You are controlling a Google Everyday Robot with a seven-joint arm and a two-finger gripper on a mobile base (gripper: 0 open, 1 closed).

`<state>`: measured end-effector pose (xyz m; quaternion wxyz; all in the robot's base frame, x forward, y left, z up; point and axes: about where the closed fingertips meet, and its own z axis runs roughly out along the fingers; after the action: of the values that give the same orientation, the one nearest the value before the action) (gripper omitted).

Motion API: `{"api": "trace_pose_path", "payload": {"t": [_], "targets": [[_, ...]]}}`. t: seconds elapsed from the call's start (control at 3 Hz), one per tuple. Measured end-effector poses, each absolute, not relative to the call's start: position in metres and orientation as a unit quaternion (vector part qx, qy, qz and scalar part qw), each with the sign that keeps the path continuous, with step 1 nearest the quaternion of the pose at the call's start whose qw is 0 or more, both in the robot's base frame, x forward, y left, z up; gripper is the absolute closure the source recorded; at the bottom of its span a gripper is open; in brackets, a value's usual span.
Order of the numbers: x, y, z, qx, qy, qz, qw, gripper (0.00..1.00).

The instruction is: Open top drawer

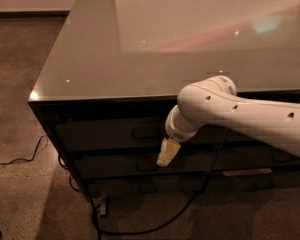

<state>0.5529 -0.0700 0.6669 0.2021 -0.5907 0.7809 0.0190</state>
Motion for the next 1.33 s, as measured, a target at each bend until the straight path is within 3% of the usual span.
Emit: {"api": "trace_pose_path", "payload": {"t": [1.33], "targets": [[0.58,-0.068,0.646,-0.59,0.781,0.009,0.204,0.0]]}}
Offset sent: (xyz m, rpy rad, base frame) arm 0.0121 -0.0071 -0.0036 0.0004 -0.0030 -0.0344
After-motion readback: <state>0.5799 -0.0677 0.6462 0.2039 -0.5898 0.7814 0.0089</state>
